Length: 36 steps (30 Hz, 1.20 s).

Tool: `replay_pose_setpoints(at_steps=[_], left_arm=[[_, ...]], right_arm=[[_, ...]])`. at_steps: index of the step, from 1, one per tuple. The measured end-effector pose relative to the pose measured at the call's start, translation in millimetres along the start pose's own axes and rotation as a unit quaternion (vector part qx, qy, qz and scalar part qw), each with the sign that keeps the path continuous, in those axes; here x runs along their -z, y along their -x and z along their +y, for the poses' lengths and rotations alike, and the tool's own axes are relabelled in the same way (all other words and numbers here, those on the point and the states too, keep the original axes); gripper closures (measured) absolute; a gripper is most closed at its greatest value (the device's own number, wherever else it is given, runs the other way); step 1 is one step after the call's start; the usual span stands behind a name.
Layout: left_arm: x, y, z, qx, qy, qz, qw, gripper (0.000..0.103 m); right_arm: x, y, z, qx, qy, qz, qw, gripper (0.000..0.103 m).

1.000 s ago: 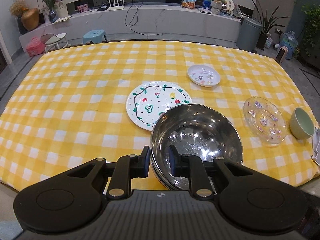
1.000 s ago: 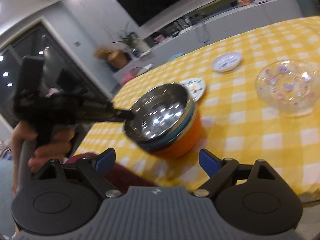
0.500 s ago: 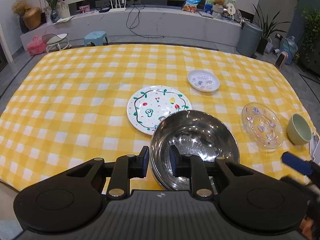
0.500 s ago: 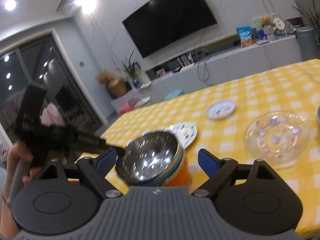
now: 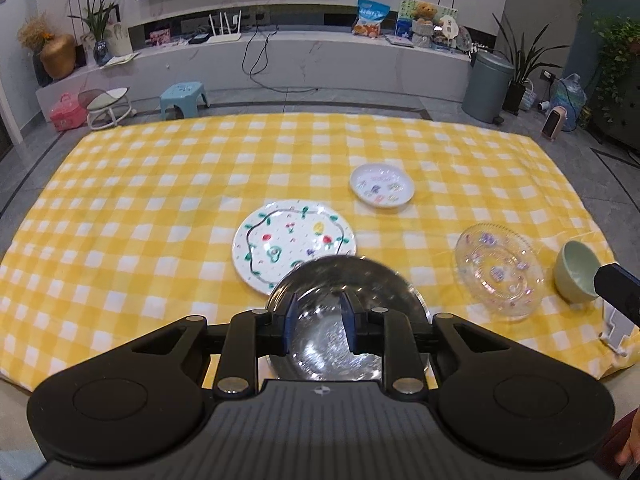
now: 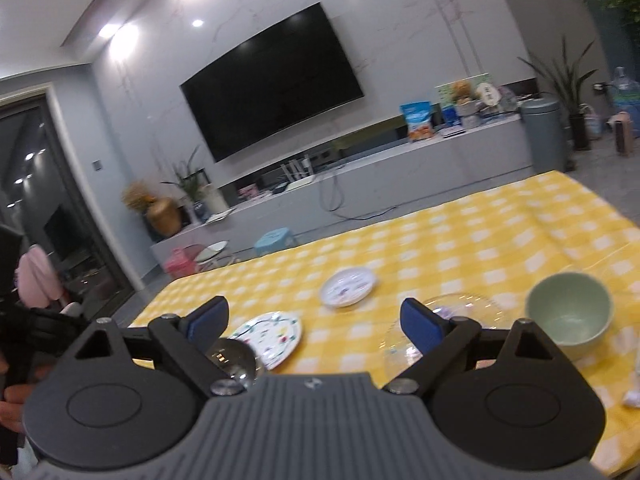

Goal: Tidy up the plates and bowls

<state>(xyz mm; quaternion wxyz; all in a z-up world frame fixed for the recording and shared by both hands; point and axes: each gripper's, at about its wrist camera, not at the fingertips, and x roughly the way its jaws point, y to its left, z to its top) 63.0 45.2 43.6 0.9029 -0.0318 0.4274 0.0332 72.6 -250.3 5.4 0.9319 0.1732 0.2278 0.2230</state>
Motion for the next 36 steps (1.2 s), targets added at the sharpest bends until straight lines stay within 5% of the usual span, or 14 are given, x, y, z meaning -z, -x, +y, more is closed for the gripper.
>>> replay_pose_setpoints(at_steps=[11,17,22,30,36], left_arm=[[-21.5,-14.6,-34.1,0.048,-0.005,0.032,0.9983,0.069],[-27.5,-36.6,-94.2,0.084,-0.046,0.057,0.9938,0.068],[-30.3,-56.3,-145.2,0.102,-0.073,0.065,0.9899,0.068],[-28.7,-91.0,-218.4,0.181,-0.142,0.036,0.9726,0.059],[-24.8,-124.8,-256.5,0.177,-0.160,0.065,0.9689,0.059]], right_arm=[[-30.5,19.8,-46.1,0.074,-0.049,-0.001,0.996,0.011],[-43.4,18.7,-92.8,0.231,-0.122,-0.008,0.965,0.013],[-54.0,-5.6,-127.2,0.273,-0.099,0.029,0.956,0.031],[-32.2,-31.0,-159.6,0.255,-0.081,0.116,0.957,0.073],[-26.6,-38.5,-164.6,0.276,-0.055,0.133,0.950,0.075]])
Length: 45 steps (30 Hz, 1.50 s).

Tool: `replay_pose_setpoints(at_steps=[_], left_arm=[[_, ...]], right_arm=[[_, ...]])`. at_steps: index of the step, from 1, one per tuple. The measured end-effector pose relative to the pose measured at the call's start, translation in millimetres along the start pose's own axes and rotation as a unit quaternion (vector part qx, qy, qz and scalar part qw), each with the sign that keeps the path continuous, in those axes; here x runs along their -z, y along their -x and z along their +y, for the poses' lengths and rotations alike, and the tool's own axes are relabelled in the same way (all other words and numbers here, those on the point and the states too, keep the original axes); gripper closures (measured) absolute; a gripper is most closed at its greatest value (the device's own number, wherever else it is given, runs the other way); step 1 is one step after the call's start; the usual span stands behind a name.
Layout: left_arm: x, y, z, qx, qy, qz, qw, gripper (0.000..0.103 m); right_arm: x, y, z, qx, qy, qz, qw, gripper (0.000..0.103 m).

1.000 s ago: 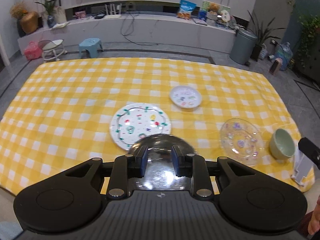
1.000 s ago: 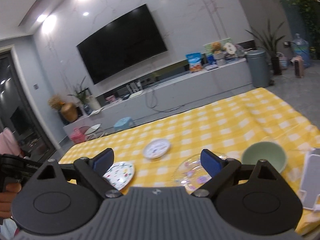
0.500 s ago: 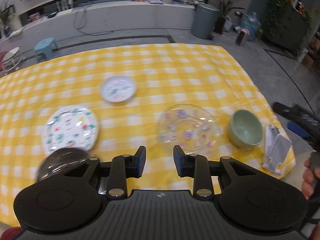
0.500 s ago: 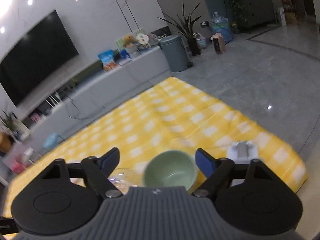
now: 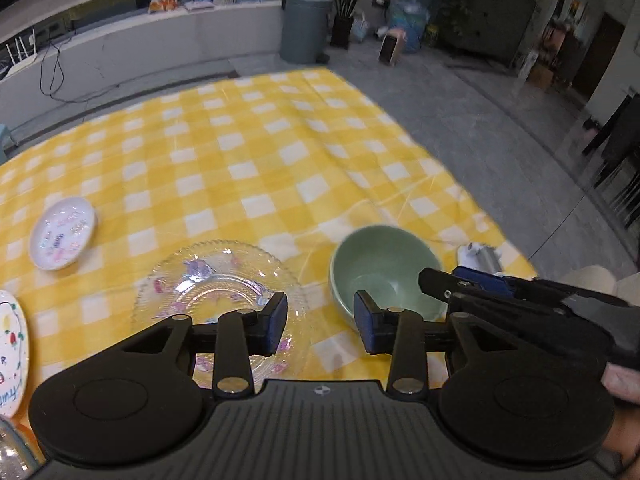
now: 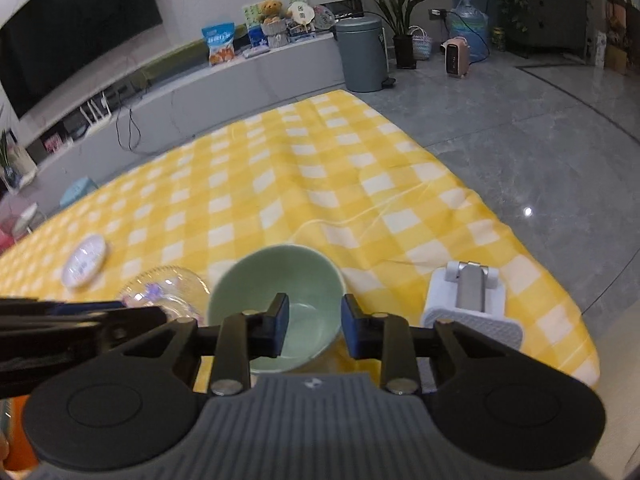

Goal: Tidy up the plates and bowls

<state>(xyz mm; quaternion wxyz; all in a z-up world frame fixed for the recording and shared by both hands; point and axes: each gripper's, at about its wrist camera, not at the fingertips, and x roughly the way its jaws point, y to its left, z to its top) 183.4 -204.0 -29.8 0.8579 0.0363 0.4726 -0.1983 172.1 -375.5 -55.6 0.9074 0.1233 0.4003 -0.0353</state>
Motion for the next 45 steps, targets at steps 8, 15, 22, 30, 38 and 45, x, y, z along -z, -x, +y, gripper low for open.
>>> replay_pose_setpoints(at_steps=[8,15,22,30,38,45], left_arm=[[-6.5,-35.0,-8.2,-0.011,-0.022,0.032,0.9992,0.070],[-11.5,-51.1,-5.2,0.015,0.002,0.057,0.9982,0.089],[-7.9,-51.7,-13.0,-0.009,-0.028,0.068,0.9973,0.089],[-0.8,-43.0,1.3,-0.011,-0.026,0.070,0.9971,0.089],[-2.1,-50.3,-6.9,-0.034,-0.026,0.069,0.9967,0.087],[-1.8,-58.3,-1.8,-0.037,0.013,0.083,0.9957,0.089]], right_arm=[[1.8,-25.4,-2.4,0.007,0.015,0.040,0.999,0.075],[-2.2,-37.7,-7.2,-0.007,0.008,0.060,0.998,0.079],[-3.9,-37.8,-9.1,-0.016,0.008,0.065,0.998,0.089],[-1.2,-38.1,-4.7,-0.059,-0.002,0.082,0.995,0.089],[4.1,-51.6,-9.3,-0.074,-0.023,0.083,0.994,0.083],[4.2,-51.5,-9.9,-0.068,-0.041,0.073,0.994,0.089]])
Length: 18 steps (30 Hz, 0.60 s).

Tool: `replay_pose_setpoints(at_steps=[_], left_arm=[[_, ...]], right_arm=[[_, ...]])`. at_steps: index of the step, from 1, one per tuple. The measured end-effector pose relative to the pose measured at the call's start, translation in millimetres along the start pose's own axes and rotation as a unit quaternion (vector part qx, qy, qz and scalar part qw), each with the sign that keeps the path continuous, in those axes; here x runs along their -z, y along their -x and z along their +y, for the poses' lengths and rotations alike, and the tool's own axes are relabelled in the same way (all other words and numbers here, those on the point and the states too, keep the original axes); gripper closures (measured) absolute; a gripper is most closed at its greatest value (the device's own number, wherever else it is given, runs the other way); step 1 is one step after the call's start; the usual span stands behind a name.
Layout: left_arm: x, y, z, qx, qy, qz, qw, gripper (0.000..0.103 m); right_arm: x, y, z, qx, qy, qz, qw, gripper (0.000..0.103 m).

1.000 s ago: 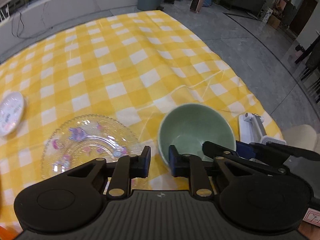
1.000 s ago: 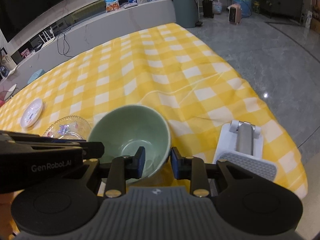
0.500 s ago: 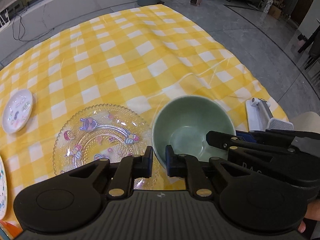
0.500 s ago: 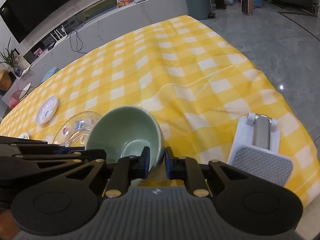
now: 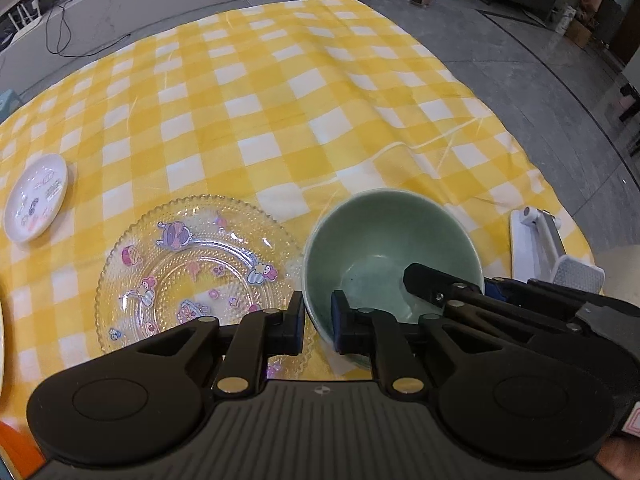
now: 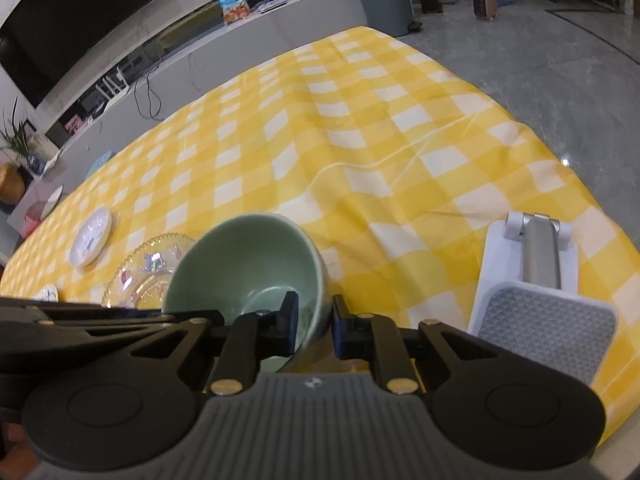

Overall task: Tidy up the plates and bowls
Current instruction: 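Lift the green bowl with the left tool and carry it toward the stacked bowls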

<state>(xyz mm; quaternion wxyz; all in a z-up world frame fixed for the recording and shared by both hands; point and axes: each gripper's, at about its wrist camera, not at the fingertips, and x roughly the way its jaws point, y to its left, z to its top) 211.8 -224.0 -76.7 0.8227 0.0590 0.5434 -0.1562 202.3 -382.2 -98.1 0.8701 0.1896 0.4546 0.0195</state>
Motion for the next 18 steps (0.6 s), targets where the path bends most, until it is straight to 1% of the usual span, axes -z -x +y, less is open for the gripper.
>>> replay_pose_setpoints(at_steps=[2,6,9,14,18], left_arm=[[1.7,0.4,-1.1,-0.001,-0.004,0.001,1.0000,0.089],[2.0,5.1,5.2,0.023,0.018,0.019,0.9994,0.089],[2.8,12.7,7.8,0.026,0.016,0.009,0.9995,0.089],[4.3,31.7,7.6,0.009,0.006,-0.013,0.9999,0.090],[8.9,52.3,12.7,0.016,0.010,-0.023,0.9995,0.090]], right_arm=[[-0.4,1.9,-0.3,-0.002,-0.004,-0.002,1.000,0.090],[0.2,8.0,0.1,0.005,0.001,-0.008,1.000,0.093],[-1.1,15.5,0.2,-0.004,-0.003,-0.018,1.000,0.093],[0.6,27.4,11.7,-0.010,0.022,-0.035,0.999,0.094],[3.8,43.9,19.4,-0.017,0.027,-0.060,0.998,0.095]])
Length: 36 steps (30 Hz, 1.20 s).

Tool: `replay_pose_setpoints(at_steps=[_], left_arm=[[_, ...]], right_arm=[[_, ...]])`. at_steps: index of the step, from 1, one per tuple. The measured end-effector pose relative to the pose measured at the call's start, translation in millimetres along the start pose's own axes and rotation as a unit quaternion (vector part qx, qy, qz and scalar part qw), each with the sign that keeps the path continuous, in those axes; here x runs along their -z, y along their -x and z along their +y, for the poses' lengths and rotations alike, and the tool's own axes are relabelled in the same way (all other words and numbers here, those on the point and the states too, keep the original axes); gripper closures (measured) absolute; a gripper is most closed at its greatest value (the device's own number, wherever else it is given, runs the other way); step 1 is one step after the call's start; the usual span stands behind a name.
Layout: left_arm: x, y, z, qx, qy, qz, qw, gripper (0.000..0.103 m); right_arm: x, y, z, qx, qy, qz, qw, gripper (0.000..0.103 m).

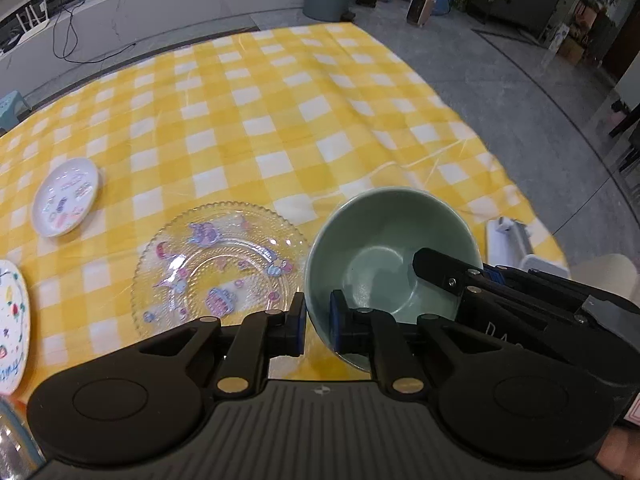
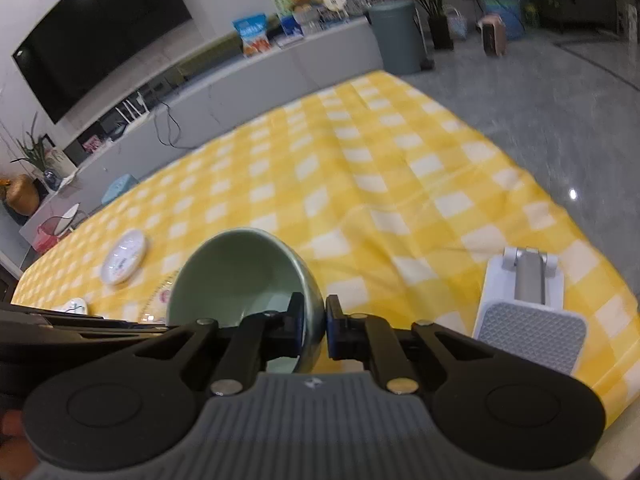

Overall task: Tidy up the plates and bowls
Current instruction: 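Lift the green bowl with the left tool and carry it toward the stacked bowls, then lower the pale green bowl into the steel bowl stack and open the left tool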

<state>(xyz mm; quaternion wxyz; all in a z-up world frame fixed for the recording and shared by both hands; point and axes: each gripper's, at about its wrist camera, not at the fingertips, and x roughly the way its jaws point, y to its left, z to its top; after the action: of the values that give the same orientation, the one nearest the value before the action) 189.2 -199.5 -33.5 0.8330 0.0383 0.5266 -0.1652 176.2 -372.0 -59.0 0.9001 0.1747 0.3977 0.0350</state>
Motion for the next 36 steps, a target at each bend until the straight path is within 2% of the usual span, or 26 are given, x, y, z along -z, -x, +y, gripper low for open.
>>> replay_pose_setpoints(at_steps=[4,7,11,16,21,24,28,31,36], left_arm=[[14.9,27.4,5.4,-0.007,-0.004,-0.010,0.9999,0.090],[26.2,50.9,17.4,-0.017,0.002,-0.018,0.9997,0.089],[40.8,81.4,34.8,-0.063,-0.002,-0.045,0.9970,0.091],[61.9,115.1,70.7,-0.072,0.031,-0.064,0.9948,0.091],[84.9,145.8,108.3,-0.089,0.075,-0.093,0.9888,0.092],[95.0,154.5,132.3,-0.099,0.097,-0.096,0.9856,0.092],[102.9,155.4,164.3,-0.103,0.117,-0.081,0.9844,0.092],[110.3,154.1,181.6,-0.109,0.130,-0.076,0.9825,0.093],[119.2,144.1,194.0,-0.126,0.123,-0.062,0.9824,0.093]], right_arm=[[6.6,20.6,17.4,-0.010,0.006,-0.007,1.000,0.095],[14.1,36.7,41.5,-0.017,0.034,-0.020,0.999,0.095],[21.1,48.2,80.9,-0.040,0.070,-0.013,0.997,0.095],[26.6,60.9,122.3,-0.076,0.091,-0.011,0.993,0.095],[34.3,70.1,168.9,-0.106,0.130,-0.017,0.986,0.096],[42.3,68.8,196.2,-0.120,0.144,-0.007,0.982,0.095],[53.9,59.7,227.8,-0.129,0.161,0.007,0.978,0.095],[61.3,45.9,238.8,-0.144,0.151,0.036,0.977,0.095],[71.9,27.6,249.7,-0.153,0.154,0.070,0.974,0.095]])
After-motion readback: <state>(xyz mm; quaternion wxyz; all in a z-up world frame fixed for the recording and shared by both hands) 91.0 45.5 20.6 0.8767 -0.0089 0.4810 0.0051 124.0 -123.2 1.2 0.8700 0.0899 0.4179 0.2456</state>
